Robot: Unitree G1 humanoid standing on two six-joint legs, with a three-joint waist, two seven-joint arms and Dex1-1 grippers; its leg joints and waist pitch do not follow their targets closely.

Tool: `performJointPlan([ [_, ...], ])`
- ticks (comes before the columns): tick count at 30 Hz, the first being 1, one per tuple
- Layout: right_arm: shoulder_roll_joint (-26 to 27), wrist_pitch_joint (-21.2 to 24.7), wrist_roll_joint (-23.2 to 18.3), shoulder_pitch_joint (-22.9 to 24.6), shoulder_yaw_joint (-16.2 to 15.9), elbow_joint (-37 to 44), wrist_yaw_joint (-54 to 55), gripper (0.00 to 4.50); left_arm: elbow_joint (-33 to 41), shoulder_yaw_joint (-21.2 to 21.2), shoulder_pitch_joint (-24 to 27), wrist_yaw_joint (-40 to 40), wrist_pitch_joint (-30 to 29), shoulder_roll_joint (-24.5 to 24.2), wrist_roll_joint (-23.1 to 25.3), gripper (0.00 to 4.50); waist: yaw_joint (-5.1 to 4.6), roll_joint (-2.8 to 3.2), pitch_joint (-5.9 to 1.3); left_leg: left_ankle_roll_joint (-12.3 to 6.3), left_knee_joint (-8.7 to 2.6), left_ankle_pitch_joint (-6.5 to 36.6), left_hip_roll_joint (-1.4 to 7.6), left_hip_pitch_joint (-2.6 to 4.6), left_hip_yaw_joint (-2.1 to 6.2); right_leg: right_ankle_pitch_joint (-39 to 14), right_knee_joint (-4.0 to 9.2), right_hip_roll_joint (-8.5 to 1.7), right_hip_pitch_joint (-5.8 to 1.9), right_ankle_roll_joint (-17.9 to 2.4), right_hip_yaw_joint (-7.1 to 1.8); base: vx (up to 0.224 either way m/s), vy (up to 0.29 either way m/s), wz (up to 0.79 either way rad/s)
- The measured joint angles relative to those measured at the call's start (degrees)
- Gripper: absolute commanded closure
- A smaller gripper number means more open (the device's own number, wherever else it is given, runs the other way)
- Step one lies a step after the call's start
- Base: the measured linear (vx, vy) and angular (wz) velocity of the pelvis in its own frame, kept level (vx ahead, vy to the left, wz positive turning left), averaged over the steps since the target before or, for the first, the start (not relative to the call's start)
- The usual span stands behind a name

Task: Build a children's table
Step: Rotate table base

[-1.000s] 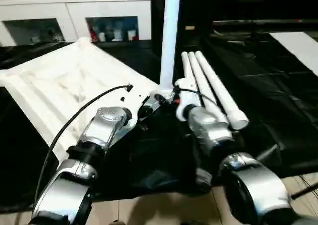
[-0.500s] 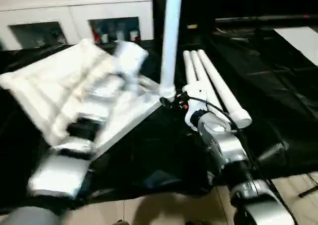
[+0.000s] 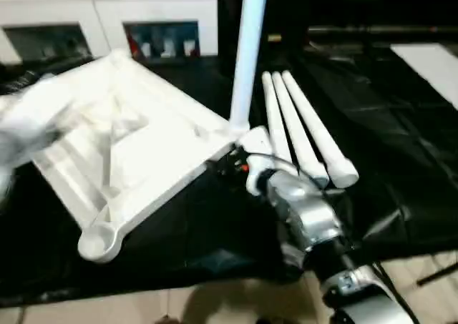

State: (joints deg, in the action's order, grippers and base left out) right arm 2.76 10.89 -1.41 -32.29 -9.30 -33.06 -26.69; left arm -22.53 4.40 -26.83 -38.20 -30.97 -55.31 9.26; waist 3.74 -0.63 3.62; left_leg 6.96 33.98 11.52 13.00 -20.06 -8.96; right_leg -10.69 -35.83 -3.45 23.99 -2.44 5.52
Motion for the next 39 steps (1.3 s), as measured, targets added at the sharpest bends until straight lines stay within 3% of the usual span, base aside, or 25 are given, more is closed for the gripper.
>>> performJointPlan([
  [6,1.1,-0.2,0.0,-2.0,-0.2,-4.4,0.2,0.68,4.7,-0.9,6.7,-0.5,-7.0,-2.6,0.7,3.48,0.02,-0.49,0.04,0.08,0.05,-0.1,-0.04,0.17,-0.03,0.0,-0.08,0.01,-0.28,0.0,-0.48,0.000,0.000,0.00],
  [11,2.3,-1.8,0.0,-5.9,0.0,-10.5,0.7,0.68,12.0,-2.7,11.2,-4.8,-12.9,1.3,-2.4,3.48,0.24,-0.77,-0.03,0.22,0.12,-0.2,-0.05,0.08,0.03,0.0,-0.19,0.06,-0.26,0.0,-0.46,0.000,0.000,0.00],
  [14,3.2,-4.1,0.0,-8.5,0.6,-15.3,1.6,0.68,16.3,-4.6,13.1,-7.8,-15.2,1.8,-4.6,3.48,-0.20,-0.77,-0.03,0.23,0.12,-0.2,-0.07,0.08,0.04,0.0,-0.23,0.11,-0.25,0.0,-0.46,0.000,0.000,0.00],
  [19,3.8,-6.6,-0.1,-11.0,1.6,-20.6,1.5,0.68,21.0,-4.2,13.8,-12.1,-20.3,2.4,-10.2,3.02,0.03,-0.77,-0.03,0.24,0.12,-0.2,-0.08,0.09,0.08,0.0,-0.26,0.11,-0.30,0.0,-0.46,0.000,0.000,0.00],
  [24,4.5,-8.0,-0.1,-12.8,1.9,-24.1,1.1,0.68,26.9,-6.4,16.1,-16.7,-22.4,3.4,-14.0,2.69,-0.15,-0.77,-0.03,0.24,0.14,-0.2,-0.08,0.10,0.08,0.0,-0.26,0.12,-0.46,0.0,-0.46,0.000,0.000,0.00],
  [25,4.6,-8.7,-0.1,-13.2,1.9,-25.1,1.0,0.68,27.6,-6.8,16.5,-17.2,-22.9,4.1,-14.3,2.44,-0.18,-0.78,-0.03,0.24,0.14,-0.2,-0.08,0.09,0.08,0.0,-0.28,0.12,-0.46,0.0,-0.46,0.000,0.000,0.00],
  [29,4.7,-10.3,-0.2,-14.7,2.2,-28.1,0.6,0.68,28.3,-7.8,16.9,-15.8,-22.6,7.5,-14.5,2.15,-0.06,-0.80,-0.05,0.23,0.14,-0.2,-0.08,0.11,0.10,0.0,-0.30,0.12,-0.54,0.0,-0.46,0.000,0.000,0.00],
  [33,4.7,-11.5,-1.0,-14.8,3.5,-28.5,-0.3,0.68,25.9,-9.2,13.9,-11.3,-20.2,13.4,-14.0,1.87,0.41,-0.76,-0.03,0.22,0.16,-0.2,-0.06,0.15,0.11,0.1,-0.31,0.11,-0.59,-0.1,-0.50,0.000,0.000,0.00],
  [39,2.6,-10.9,-3.8,-14.6,5.6,-16.2,-1.7,0.68,19.1,-9.9,10.0,-3.3,-13.4,20.6,-11.6,1.50,1.15,-0.63,0.06,0.19,0.16,-0.2,-0.06,0.10,0.15,0.1,-0.37,0.12,-0.61,0.0,-0.48,0.000,0.000,0.00],
])
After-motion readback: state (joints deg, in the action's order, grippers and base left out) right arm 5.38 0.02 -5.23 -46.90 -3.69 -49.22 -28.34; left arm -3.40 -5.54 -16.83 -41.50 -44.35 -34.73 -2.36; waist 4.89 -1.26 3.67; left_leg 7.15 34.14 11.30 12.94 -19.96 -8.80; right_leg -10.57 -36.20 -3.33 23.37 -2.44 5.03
